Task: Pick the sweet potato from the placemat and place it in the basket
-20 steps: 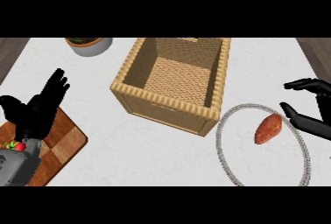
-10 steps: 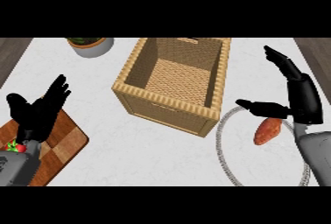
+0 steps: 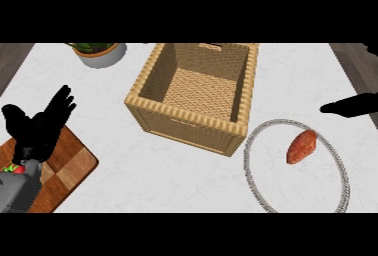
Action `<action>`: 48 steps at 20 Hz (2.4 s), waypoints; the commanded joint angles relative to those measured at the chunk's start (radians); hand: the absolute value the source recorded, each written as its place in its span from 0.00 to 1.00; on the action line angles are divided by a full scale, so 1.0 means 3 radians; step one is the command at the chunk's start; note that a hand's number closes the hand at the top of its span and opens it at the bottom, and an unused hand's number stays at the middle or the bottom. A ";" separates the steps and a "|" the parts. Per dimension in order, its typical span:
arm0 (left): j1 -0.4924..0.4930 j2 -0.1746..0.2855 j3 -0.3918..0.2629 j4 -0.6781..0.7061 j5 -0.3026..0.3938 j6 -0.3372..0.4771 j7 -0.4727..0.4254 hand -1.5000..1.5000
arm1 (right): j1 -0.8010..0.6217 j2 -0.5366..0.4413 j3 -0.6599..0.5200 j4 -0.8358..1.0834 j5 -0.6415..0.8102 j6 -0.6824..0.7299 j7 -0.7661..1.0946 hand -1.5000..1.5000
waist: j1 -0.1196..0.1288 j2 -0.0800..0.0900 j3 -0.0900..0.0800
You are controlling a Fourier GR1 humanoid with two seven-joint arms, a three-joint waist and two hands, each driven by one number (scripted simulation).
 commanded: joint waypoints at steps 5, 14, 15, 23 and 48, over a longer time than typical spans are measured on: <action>0.0059 -0.0043 -0.0003 -0.0056 -0.0020 -0.0073 0.0039 0.50 | -0.0519 -0.0692 -0.0272 -0.0169 -0.0621 0.1341 0.1251 0.00 | 0.0052 0.0012 0.0016; 0.0036 0.0076 0.0254 -0.0058 0.0021 -0.0248 0.0160 0.50 | 0.0181 -0.0898 -0.1006 -0.0580 -0.1674 0.1996 0.1343 0.00 | -0.0020 0.0007 0.0023; 0.0155 -0.0061 0.0163 -0.0220 -0.0062 -0.0104 0.0131 0.50 | 0.0467 -0.0880 -0.1107 -0.0802 -0.1705 0.1934 0.1336 0.00 | -0.0037 0.0000 0.0024; -0.0092 -0.0159 0.0249 0.0033 -0.0190 -0.0137 0.0171 0.50 | 0.1521 -0.0277 -0.1689 -0.1345 -0.1135 0.1525 0.0586 0.00 | -0.0051 0.0018 0.0026; 0.0062 -0.0431 0.0538 -0.0267 -0.0543 -0.0368 0.0360 0.50 | 0.1285 0.1333 -0.0877 0.0349 0.0735 0.0524 -0.1021 0.00 | 0.0074 0.0031 0.0025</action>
